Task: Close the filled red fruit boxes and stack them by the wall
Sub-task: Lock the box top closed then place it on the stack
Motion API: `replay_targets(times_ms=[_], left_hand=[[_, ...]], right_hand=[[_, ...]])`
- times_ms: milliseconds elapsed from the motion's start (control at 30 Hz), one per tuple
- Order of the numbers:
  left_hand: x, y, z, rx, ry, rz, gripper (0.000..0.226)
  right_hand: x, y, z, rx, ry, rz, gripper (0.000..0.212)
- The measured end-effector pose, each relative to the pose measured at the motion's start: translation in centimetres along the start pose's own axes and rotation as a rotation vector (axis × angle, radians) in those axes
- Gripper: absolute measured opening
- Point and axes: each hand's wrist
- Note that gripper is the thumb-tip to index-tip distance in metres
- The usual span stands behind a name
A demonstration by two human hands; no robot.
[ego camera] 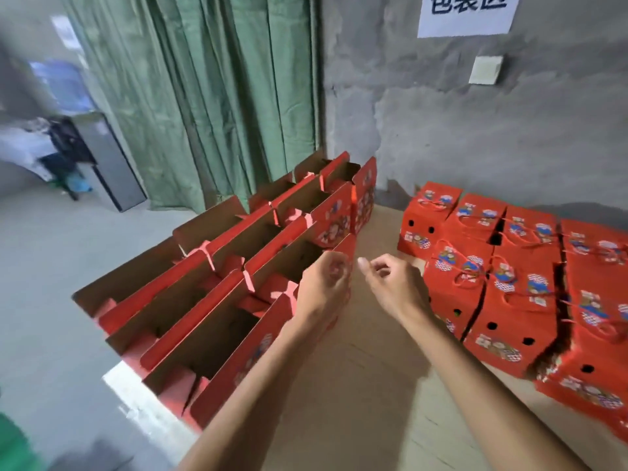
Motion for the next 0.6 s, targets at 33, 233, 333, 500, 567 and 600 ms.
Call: replay_targets(times_ms=[33, 233, 333, 500, 567, 600], left_hand=[[-0.2, 1.3, 0.6, -0.009, 0.017, -0.014, 0.017], [-3.3, 6.2, 4.2, -0.213, 0.074, -0.114, 0.032], [-5.6, 7.8, 6.3, -0.365, 0.120, -0.118, 0.033], [-10.2, 9.7, 11.1, -0.518, 0.252, 0.006, 0.038], [-12.4, 9.7, 12.7, -0.567, 0.304, 0.089, 0.035], [-13.4, 9.6, 13.2, -0.594, 0.316, 0.132, 0.034]], right_hand=[[-0.3, -1.3, 0.9, -0.014, 0.000, 0.037, 0.041], [-1.4, -8.1, 4.9, -0.048, -0.062, 0.218, 0.044], [-2.7, -10.9, 6.6, -0.035, -0.157, 0.299, 0.064], [-4.1, -15.1, 8.0, 0.037, -0.290, 0.414, 0.087], [-4.7, -16.2, 8.2, 0.065, -0.333, 0.371, 0.088], [-5.0, -16.5, 8.4, 0.072, -0.354, 0.352, 0.087]])
Point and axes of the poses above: each hand's wrist, its own x-axis away from the middle knuckle, its own y-axis out of the back of the hand, z = x × y, and after that the axes turned 14 degrees about x, right-handed
